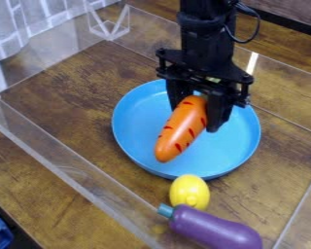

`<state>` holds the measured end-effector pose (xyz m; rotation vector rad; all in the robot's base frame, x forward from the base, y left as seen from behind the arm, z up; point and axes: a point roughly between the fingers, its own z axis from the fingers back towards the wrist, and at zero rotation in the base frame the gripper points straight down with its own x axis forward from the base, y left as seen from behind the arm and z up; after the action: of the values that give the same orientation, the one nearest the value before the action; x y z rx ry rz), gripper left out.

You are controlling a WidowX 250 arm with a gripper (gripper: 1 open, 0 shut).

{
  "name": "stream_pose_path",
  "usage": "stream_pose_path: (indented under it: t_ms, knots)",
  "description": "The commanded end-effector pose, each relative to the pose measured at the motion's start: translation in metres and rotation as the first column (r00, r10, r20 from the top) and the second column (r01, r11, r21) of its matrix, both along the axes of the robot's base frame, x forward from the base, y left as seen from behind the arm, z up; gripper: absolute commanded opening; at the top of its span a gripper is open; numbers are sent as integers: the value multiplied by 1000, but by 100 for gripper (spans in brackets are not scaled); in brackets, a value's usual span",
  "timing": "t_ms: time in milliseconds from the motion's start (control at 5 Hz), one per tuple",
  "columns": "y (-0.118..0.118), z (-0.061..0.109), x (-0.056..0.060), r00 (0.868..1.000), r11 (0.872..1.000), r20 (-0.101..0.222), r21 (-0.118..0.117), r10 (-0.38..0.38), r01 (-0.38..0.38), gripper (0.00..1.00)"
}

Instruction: Put the carrot on the blue tray

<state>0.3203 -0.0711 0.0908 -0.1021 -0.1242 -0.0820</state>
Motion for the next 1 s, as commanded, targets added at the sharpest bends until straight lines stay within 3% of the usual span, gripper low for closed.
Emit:
stream_pose_path:
  t_ms: [0,400,600,800]
  knots:
    - [-1,10,1,999,1000,39,-13,-2,2,0]
    - [4,10,2,999,1000,52,-16,15,-14,0]
    - [2,11,5,998,999,55,-27,18,-16,100]
    - [3,12,8,997,1000,69,-22,21,-20,100]
